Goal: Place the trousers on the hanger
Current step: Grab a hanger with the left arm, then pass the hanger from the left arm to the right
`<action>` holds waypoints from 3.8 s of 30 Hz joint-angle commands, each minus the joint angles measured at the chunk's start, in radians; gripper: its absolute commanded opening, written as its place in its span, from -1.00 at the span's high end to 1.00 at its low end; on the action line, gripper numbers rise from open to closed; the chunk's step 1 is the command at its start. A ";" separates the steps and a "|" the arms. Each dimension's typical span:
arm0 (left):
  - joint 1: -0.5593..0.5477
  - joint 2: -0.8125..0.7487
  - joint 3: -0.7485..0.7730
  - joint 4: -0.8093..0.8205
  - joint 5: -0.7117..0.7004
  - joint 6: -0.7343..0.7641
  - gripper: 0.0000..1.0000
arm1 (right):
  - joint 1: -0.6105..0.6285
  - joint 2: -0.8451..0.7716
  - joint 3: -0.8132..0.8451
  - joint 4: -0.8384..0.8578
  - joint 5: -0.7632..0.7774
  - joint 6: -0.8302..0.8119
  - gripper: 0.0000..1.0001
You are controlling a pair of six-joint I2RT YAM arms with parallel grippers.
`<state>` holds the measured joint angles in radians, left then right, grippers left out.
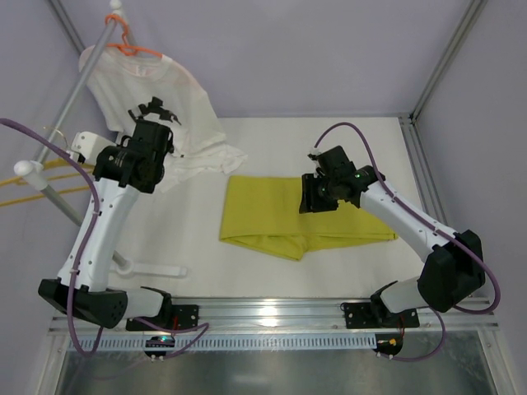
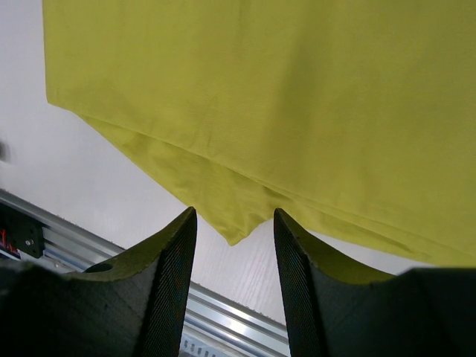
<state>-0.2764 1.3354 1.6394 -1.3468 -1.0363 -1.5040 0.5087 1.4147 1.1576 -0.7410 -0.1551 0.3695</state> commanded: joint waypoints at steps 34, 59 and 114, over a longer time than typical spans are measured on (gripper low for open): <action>0.006 -0.027 -0.091 0.218 0.347 0.427 0.99 | 0.007 -0.002 0.024 0.022 0.011 0.000 0.02; -0.007 -0.180 -0.566 0.373 0.495 0.423 0.99 | 0.213 -0.004 -0.024 0.349 -0.052 0.106 -0.08; -0.006 -0.156 -0.308 0.288 0.663 0.521 -0.13 | 0.665 0.376 0.062 1.273 0.399 -0.144 0.93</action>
<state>-0.2817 1.2274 1.2640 -1.0538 -0.3969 -1.0328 1.1694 1.9270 1.2552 0.4675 0.1646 0.2340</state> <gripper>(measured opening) 0.537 0.068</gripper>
